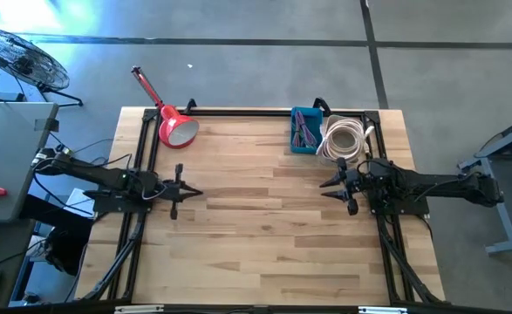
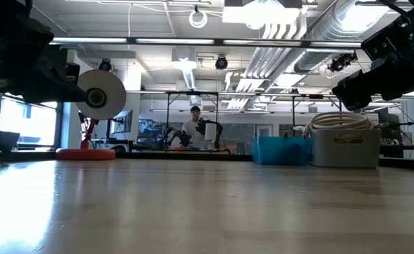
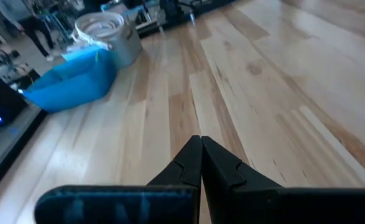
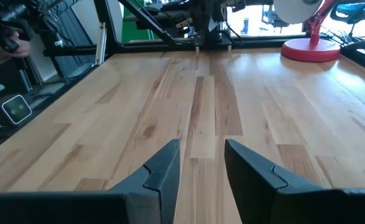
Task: Pick & Place USB Port
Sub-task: Return to Home Position
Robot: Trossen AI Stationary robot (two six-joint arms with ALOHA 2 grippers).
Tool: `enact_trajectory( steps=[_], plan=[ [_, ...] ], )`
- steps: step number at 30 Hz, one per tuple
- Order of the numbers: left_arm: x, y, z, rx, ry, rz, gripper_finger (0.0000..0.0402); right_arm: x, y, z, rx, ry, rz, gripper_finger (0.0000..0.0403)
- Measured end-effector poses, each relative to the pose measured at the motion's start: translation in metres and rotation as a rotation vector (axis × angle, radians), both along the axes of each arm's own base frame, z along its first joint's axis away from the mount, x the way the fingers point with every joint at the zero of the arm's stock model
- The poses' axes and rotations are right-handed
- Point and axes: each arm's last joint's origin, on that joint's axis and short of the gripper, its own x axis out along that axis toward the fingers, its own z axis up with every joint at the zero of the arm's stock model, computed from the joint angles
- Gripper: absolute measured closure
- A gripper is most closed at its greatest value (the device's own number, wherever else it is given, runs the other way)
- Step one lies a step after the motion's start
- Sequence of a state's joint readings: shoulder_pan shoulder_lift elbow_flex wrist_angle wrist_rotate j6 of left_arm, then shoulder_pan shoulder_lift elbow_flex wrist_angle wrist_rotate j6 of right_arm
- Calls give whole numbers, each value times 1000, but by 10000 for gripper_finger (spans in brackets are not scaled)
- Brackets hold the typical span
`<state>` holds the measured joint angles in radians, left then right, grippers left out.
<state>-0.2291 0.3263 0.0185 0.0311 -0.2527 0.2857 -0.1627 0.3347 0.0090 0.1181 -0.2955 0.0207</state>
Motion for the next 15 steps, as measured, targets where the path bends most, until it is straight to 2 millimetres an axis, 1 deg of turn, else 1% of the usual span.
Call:
enact_trajectory(
  steps=[15],
  plan=[
    [-6, 1, 12, 48, -125, -24, 401, 0, 0, 0, 1, 2, 0, 284]
  ],
)
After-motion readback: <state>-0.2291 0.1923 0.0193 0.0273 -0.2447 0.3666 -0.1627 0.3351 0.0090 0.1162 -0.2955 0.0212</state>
